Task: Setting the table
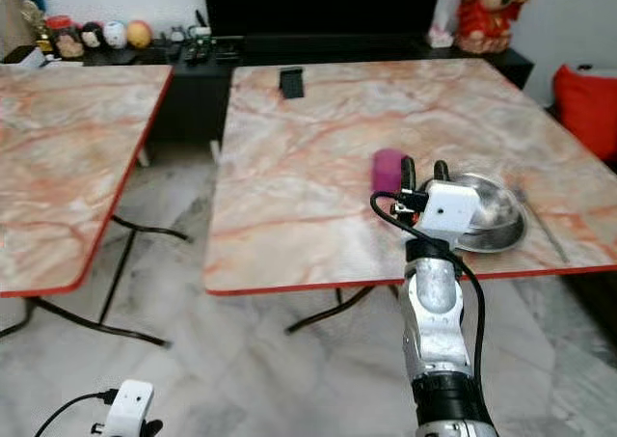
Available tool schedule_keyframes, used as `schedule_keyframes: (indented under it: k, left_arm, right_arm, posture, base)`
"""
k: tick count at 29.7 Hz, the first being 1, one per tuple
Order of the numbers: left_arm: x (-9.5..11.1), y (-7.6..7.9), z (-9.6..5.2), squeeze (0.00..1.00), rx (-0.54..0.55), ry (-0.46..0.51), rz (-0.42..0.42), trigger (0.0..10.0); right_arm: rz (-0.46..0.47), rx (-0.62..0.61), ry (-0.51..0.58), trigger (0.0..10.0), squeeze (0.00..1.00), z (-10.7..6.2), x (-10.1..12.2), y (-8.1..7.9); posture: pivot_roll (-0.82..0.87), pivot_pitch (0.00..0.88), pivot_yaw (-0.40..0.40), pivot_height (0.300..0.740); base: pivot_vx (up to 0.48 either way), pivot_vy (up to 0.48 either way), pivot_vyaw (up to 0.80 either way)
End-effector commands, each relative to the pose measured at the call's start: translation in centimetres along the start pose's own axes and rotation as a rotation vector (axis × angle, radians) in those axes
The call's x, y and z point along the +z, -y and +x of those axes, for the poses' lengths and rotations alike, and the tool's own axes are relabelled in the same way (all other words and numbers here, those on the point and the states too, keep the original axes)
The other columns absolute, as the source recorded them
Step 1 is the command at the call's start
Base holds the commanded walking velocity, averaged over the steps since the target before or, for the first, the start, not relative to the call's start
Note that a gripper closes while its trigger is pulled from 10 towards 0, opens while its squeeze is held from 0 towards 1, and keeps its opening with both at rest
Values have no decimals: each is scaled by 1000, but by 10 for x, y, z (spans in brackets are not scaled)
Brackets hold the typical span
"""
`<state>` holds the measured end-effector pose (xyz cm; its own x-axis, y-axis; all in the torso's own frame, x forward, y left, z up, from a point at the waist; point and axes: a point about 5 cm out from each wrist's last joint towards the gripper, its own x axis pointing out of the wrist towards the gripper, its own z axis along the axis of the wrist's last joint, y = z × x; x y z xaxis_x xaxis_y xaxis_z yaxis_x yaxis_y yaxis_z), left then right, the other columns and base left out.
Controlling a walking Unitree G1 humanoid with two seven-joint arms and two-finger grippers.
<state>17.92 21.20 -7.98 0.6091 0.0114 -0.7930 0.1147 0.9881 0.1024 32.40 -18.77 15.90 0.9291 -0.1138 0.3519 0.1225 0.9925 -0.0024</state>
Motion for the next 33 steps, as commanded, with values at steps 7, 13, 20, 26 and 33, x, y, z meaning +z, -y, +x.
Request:
schedule_keyframes:
  k: [7, 13, 20, 26, 33]
  left_arm:
    - [5, -6, 0, 0, 16, 13, 3, 10000]
    - [6, -9, 0, 0, 30, 17, -8, 10000]
    - [6, -10, 0, 0, 35, 17, -14, 10000]
    - [6, -10, 0, 0, 34, 16, -14, 10000]
    - [6, -10, 0, 0, 35, 17, -18, 10000]
  right_arm:
    - [3, 29, 30, 10000, 0, 2, 6, -3]
    - [30, 46, 34, 10000, 0, 5, 8, -8]
    - [35, 58, 34, 10000, 0, 7, 9, -11]
    - [34, 62, 27, 10000, 0, 7, 8, -10]
    - [41, 71, 21, 10000, 0, 6, 7, -12]
  posture:
    - [49, 0, 23, 740]
    - [57, 0, 22, 740]
    - [57, 0, 22, 740]
    - [54, 0, 21, 740]
    - [56, 0, 20, 740]
  base:
    - [0, 476, 774]
    - [0, 474, 284]
    - [0, 476, 0]
    - [0, 476, 0]
    - [0, 476, 0]
